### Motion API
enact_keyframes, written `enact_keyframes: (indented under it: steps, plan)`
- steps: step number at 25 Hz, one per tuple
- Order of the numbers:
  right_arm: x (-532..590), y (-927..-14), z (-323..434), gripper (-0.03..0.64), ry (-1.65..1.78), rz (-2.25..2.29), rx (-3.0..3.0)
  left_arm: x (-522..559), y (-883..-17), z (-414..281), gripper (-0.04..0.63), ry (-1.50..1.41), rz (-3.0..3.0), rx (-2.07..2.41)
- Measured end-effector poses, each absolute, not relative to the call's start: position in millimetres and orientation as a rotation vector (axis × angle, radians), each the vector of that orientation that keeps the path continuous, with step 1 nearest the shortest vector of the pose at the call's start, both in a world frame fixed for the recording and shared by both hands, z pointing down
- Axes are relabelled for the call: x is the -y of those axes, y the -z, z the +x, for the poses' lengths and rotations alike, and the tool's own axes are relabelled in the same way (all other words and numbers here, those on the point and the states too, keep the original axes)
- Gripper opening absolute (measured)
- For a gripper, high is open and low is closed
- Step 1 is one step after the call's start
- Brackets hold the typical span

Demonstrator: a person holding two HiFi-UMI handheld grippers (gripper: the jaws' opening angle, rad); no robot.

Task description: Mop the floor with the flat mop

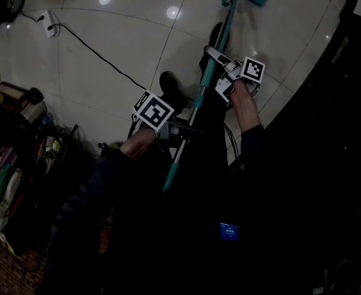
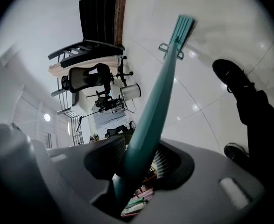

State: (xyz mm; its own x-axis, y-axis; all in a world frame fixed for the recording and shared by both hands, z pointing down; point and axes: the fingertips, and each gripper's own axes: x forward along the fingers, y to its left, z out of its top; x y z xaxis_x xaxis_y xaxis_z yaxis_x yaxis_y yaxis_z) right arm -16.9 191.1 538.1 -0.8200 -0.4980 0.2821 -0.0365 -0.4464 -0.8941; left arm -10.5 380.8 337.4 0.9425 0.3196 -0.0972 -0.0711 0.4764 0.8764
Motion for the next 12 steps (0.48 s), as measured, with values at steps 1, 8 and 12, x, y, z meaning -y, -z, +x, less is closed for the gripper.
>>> enact_keyframes:
  steps: [1, 8, 12]
  plan:
    - [-179.7, -538.7, -10.4, 0.184, 2.329, -0.766, -1.46, -369.6, -337.8, -4.3, 0.089, -0.241, 1.05, -0.262]
    - [-62.3, -544.6, 48.5, 0.183, 2.32, -0.78, -1.445, -253.3, -343.8, 58.9, 0.087, -0.226, 1.047, -0.261]
    - [-65.0, -536.3, 44.8, 0.183, 2.294, -0.788, -1.466, -263.1, -338.4, 56.6, 0.087, -0.258, 1.06, -0.298]
